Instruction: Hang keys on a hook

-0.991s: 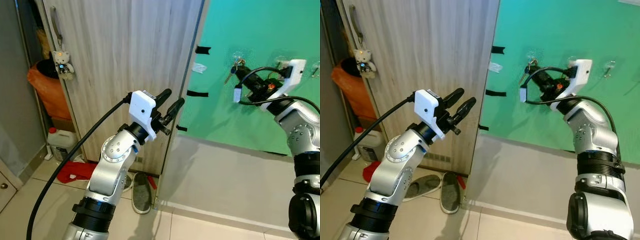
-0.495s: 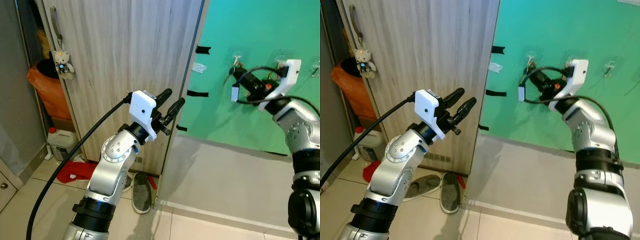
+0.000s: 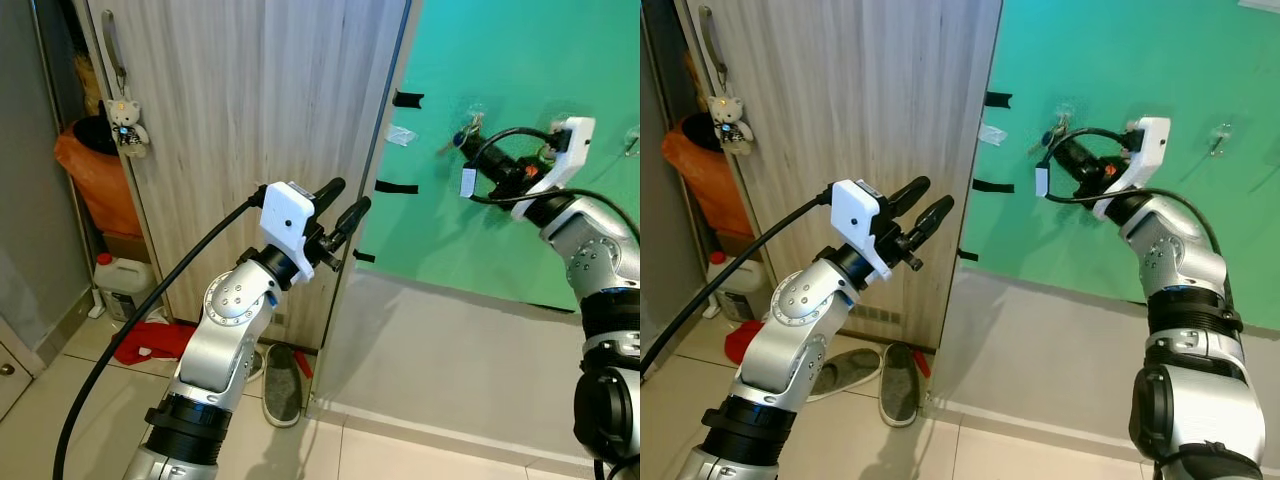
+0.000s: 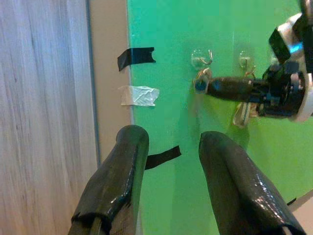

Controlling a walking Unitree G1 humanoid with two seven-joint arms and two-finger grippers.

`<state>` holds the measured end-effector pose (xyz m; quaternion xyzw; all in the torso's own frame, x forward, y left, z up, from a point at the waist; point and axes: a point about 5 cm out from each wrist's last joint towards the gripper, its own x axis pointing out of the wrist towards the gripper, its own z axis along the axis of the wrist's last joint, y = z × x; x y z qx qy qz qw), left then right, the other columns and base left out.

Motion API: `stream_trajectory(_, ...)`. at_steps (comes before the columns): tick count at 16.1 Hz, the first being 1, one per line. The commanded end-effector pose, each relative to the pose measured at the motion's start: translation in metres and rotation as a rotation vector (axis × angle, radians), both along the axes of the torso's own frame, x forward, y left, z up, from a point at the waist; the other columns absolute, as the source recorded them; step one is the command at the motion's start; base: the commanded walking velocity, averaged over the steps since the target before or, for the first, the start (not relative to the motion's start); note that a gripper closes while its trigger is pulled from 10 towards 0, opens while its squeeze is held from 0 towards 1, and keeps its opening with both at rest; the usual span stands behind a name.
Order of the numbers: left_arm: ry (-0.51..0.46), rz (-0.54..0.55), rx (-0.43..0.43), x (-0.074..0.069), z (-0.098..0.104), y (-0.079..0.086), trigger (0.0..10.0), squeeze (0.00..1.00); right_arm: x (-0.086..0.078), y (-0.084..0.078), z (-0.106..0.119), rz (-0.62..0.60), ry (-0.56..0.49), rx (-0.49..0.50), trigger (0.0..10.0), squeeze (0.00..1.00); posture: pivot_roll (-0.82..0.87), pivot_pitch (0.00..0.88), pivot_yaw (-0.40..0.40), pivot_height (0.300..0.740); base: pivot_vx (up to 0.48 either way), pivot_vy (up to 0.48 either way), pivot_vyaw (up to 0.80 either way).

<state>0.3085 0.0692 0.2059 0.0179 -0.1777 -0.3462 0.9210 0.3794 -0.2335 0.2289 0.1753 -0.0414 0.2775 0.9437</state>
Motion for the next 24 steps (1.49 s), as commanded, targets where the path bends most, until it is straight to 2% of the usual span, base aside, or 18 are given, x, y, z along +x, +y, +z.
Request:
stream_trajectory(1, -0.019, -0.013, 0.005, -0.001, 0.005, -0.005, 10.0, 0.00, 0.001, -0.004, 0.003, -0.004, 0.014, 0.040, 0.0, 0.00, -0.03, 0.000, -0.119, 0.740, 0.000, 0.000, 0.00)
stream_trajectory(3, -0.019, -0.013, 0.008, -0.001, 0.004, -0.005, 10.0, 0.00, -0.001, -0.006, -0.012, -0.014, 0.081, 0.049, 0.0, 0.00, -0.03, 0.000, -0.120, 0.740, 0.000, 0.000, 0.00)
stream_trajectory(6, -0.017, -0.012, 0.010, -0.001, 0.004, -0.004, 10.0, 0.00, -0.004, -0.008, -0.020, -0.021, 0.091, 0.034, 0.0, 0.00, -0.03, 0.000, -0.117, 0.740, 0.000, 0.000, 0.00)
stream_trajectory(8, -0.016, -0.012, 0.010, -0.001, 0.004, -0.004, 10.0, 0.00, -0.004, -0.008, -0.018, -0.027, 0.041, -0.034, 0.0, 0.00, -0.04, 0.000, -0.116, 0.740, 0.000, 0.000, 0.00)
stream_trajectory(11, -0.014, -0.012, 0.011, -0.001, 0.003, -0.004, 10.0, 0.00, -0.008, 0.002, -0.001, 0.036, -0.086, -0.121, 0.0, 0.00, -0.04, 0.000, -0.115, 0.740, 0.000, 0.000, 0.00)
stream_trajectory(15, -0.015, -0.013, 0.012, -0.001, 0.003, -0.004, 10.0, 0.00, -0.011, 0.007, 0.015, 0.070, -0.158, -0.181, 0.0, 0.00, -0.04, 0.000, -0.113, 0.740, 0.000, 0.000, 0.00)
stream_trajectory(19, -0.016, -0.015, 0.015, -0.001, 0.003, -0.004, 10.0, 0.00, -0.009, 0.006, 0.025, 0.040, -0.187, -0.173, 0.0, 0.00, -0.04, 0.000, -0.111, 0.740, 0.000, 0.000, 0.00)
stream_trajectory(21, -0.016, -0.015, 0.016, 0.000, 0.003, -0.004, 10.0, 0.00, -0.003, -0.001, 0.024, -0.025, -0.150, -0.119, 0.0, 0.00, -0.04, 0.000, -0.112, 0.740, 0.000, 0.000, 0.00)
stream_trajectory(24, -0.017, -0.014, 0.017, 0.000, 0.004, -0.004, 10.0, 0.00, 0.000, -0.005, 0.019, -0.059, -0.108, -0.063, 0.0, 0.00, -0.04, 0.000, -0.111, 0.740, 0.000, 0.000, 0.00)
